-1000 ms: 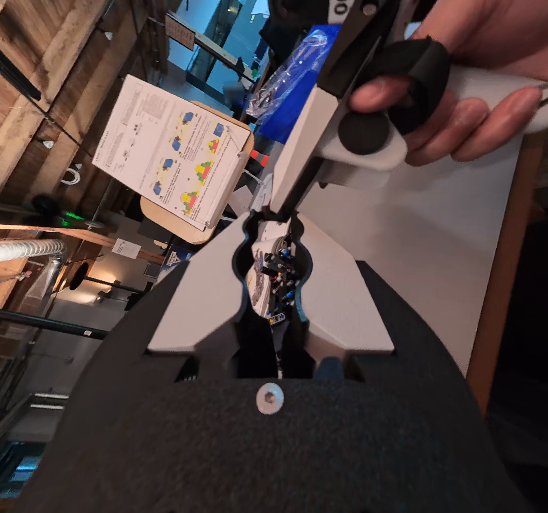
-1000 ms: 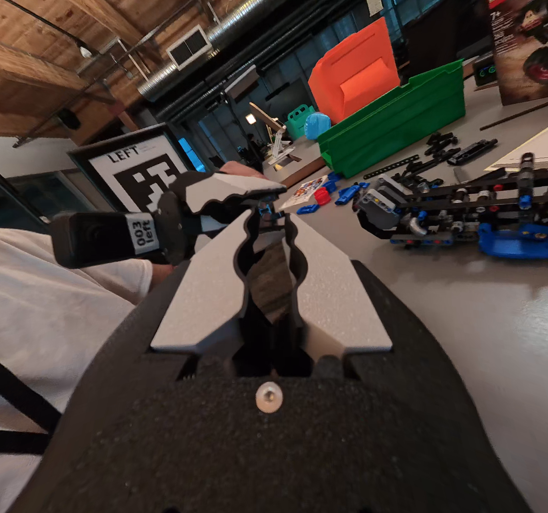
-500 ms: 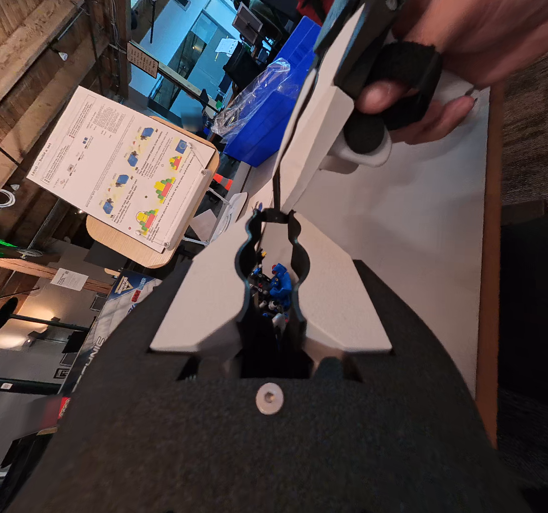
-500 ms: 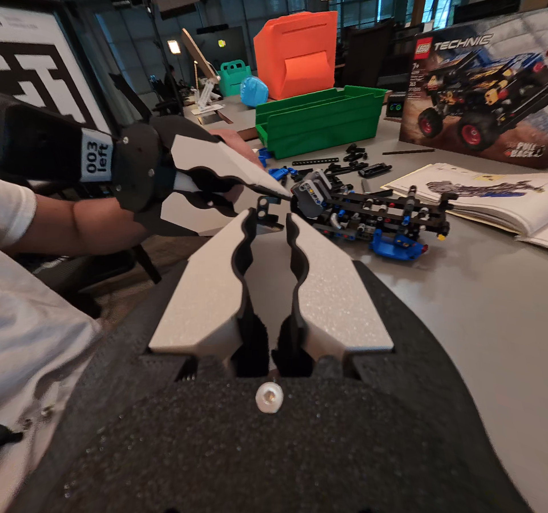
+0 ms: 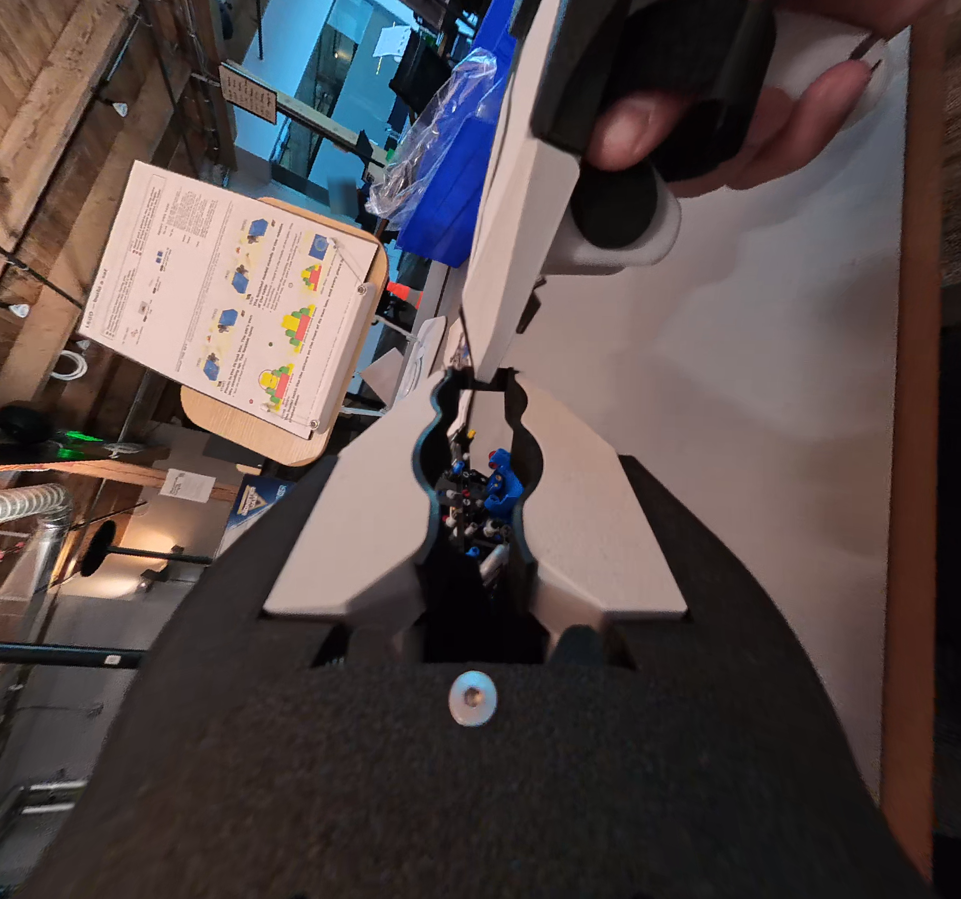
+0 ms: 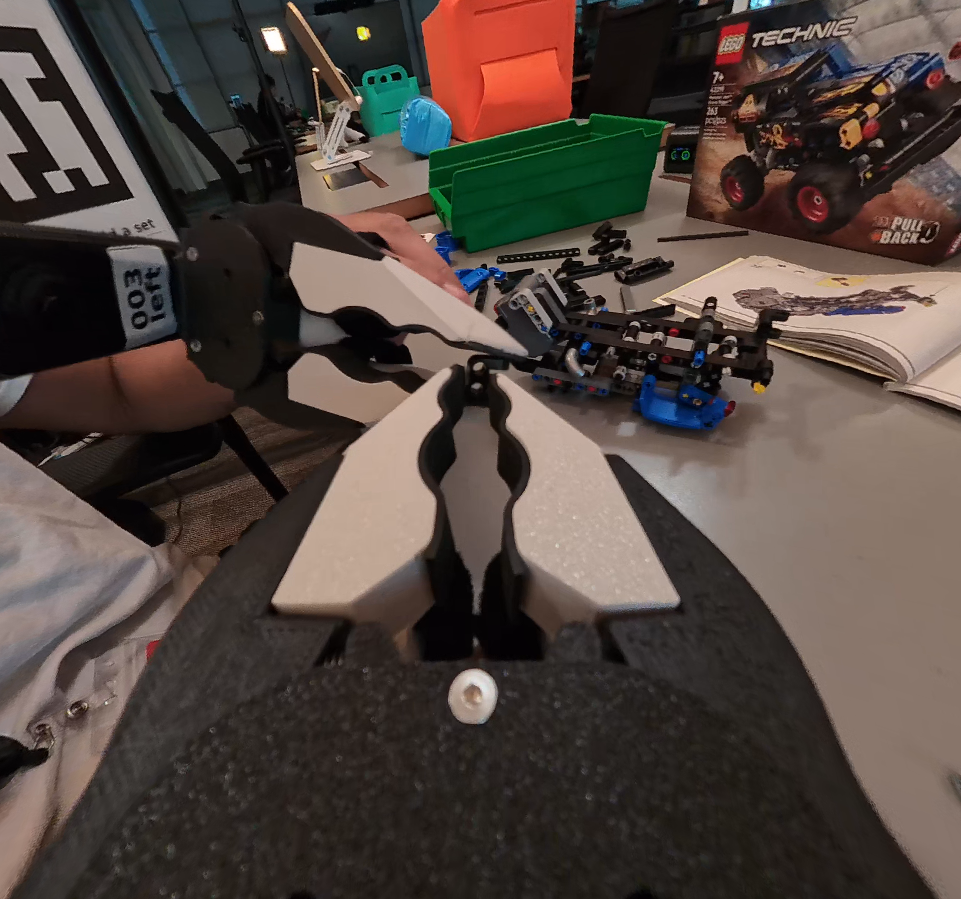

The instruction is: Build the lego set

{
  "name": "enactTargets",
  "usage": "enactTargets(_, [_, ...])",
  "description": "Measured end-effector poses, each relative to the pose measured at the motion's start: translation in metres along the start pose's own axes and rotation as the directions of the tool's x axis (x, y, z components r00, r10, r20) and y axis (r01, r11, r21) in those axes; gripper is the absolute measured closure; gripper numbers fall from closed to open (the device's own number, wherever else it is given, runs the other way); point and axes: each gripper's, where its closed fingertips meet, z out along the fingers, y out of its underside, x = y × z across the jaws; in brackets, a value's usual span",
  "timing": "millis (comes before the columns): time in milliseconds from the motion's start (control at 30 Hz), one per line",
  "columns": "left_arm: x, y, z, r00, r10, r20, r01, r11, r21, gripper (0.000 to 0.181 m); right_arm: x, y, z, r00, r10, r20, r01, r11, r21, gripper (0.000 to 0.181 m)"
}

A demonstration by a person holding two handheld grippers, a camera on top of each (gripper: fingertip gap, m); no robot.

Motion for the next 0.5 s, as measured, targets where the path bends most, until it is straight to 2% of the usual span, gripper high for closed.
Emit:
enactTargets(267, [0.005, -0.002, 0.003, 0.999, -0.038, -0.036, 0.039, 0.999, 0.007, 0.167, -0.001, 0.004, -0.001, 0.987, 0.124, 0.099, -0.125, 0.992, 0.000, 0.175])
enactTargets(367, [0.007, 0.003, 0.001, 0.985, -0.115, -0.125, 0.115, 0.993, -0.006, 0.164, 0.008, 0.004, -0.002, 0.989, 0.122, 0.083, -0.123, 0.992, 0.006, 0.175])
enactTargets(500, [-0.017, 0.027, -0.009, 0.920, -0.243, -0.307, 0.245, 0.969, -0.035, 0.160, 0.030, 0.004, -0.015, 0.999, 0.044, -0.020, -0.044, 0.999, 0.005, 0.175])
